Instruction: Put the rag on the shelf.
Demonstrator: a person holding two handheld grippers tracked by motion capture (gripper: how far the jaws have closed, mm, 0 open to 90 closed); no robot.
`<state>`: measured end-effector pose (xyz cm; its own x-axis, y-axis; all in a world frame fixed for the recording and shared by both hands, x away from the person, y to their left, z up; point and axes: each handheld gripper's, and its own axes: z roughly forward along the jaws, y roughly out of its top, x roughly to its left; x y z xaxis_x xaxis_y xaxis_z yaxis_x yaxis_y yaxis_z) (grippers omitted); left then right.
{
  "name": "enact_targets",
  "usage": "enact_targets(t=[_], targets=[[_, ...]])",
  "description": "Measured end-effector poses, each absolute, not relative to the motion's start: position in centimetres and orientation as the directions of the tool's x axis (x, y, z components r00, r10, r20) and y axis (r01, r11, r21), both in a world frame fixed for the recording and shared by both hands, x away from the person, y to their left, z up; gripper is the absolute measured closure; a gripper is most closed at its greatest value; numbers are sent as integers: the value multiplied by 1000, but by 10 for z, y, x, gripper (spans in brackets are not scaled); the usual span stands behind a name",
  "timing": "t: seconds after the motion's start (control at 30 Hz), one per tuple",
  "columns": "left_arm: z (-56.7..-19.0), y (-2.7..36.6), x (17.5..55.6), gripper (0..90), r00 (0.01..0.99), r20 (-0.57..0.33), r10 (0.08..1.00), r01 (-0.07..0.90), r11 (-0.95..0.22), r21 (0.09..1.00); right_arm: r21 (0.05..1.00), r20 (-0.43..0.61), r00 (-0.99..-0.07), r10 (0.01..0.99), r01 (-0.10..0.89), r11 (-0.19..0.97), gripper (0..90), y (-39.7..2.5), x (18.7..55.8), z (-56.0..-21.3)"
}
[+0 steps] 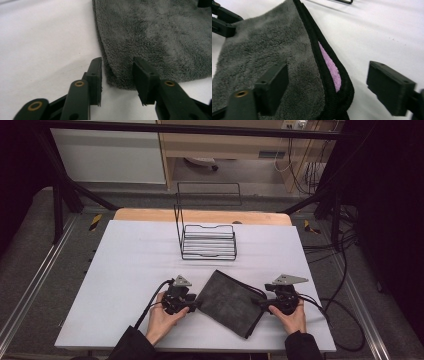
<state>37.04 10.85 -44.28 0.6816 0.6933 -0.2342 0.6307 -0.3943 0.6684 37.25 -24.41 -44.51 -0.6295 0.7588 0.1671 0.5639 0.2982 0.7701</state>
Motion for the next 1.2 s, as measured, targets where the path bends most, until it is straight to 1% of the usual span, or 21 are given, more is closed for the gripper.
enact_targets(t=[0.03, 0.07, 0.1, 0.13, 0.2, 0.23, 0.27, 0.33, 0.37, 0.5, 0.53, 0.57, 0.6, 0.7, 0.73, 0.87, 1.03, 1.13, 1.2], targets=[[-444, 109, 370, 630, 682, -239, 691, 634, -395, 665, 767, 163, -627, 761, 566, 302, 247, -244, 373, -446], [-445, 108, 370, 646, 678, -255, 690, 643, -388, 661, 765, 156, -634, 758, 563, 314, 300, -243, 374, -446], [-445, 108, 370, 661, 678, -255, 690, 643, -388, 661, 765, 156, -634, 758, 563, 314, 300, -243, 374, -446], [-445, 108, 370, 674, 677, -261, 688, 646, -386, 658, 759, 157, -643, 750, 564, 325, 342, -243, 375, -447], [-445, 108, 370, 688, 677, -259, 689, 647, -391, 655, 744, 151, -649, 745, 571, 346, 392, -241, 378, -448], [-445, 108, 370, 688, 677, -260, 688, 648, -391, 653, 744, 151, -649, 745, 571, 346, 392, -241, 378, -448], [-445, 108, 370, 705, 676, -263, 688, 650, -390, 652, 737, 152, -655, 740, 574, 356, 430, -240, 380, -449], [-445, 108, 370, 713, 677, -267, 686, 652, -391, 649, 731, 159, -655, 738, 581, 359, 439, -240, 381, -449], [-445, 108, 370, 741, 676, -270, 686, 655, -391, 646, 719, 162, -661, 733, 587, 371, 462, -240, 383, -449], [-444, 108, 370, 792, 681, -266, 683, 652, -398, 645, 704, 186, -660, 728, 606, 370, 508, -239, 386, -450], [-443, 108, 370, 800, 682, -265, 682, 650, -400, 646, 702, 196, -661, 725, 610, 367, 537, -239, 386, -450], [-443, 108, 370, 800, 683, -264, 681, 650, -400, 646, 702, 196, -661, 725, 610, 367, 537, -239, 386, -450], [-443, 108, 370, 813, 684, -264, 680, 649, -402, 646, 701, 206, -663, 719, 613, 365, 584, -239, 385, -450], [-441, 109, 370, 821, 690, -264, 674, 646, -410, 644, 700, 216, -664, 716, 616, 361, 608, -238, 385, -450], [-440, 110, 371, 825, 693, -261, 672, 644, -414, 644, 696, 218, -665, 714, 619, 363, 632, -238, 384, -449], [-437, 113, 371, 830, 698, -265, 665, 644, -421, 638, 703, 206, -671, 712, 608, 369, 655, -235, 382, -447], [-434, 117, 372, 832, 708, -252, 660, 636, -438, 635, 706, 208, -672, 711, 606, 366, 659, -232, 379, -447], [-430, 124, 373, 832, 707, -236, 667, 632, -446, 634, 715, 196, -685, 702, 590, 376, 632, -226, 377, -446], [-429, 127, 374, 832, 708, -230, 667, 629, -450, 634, 721, 191, -691, 698, 581, 378, 594, -221, 376, -447]])
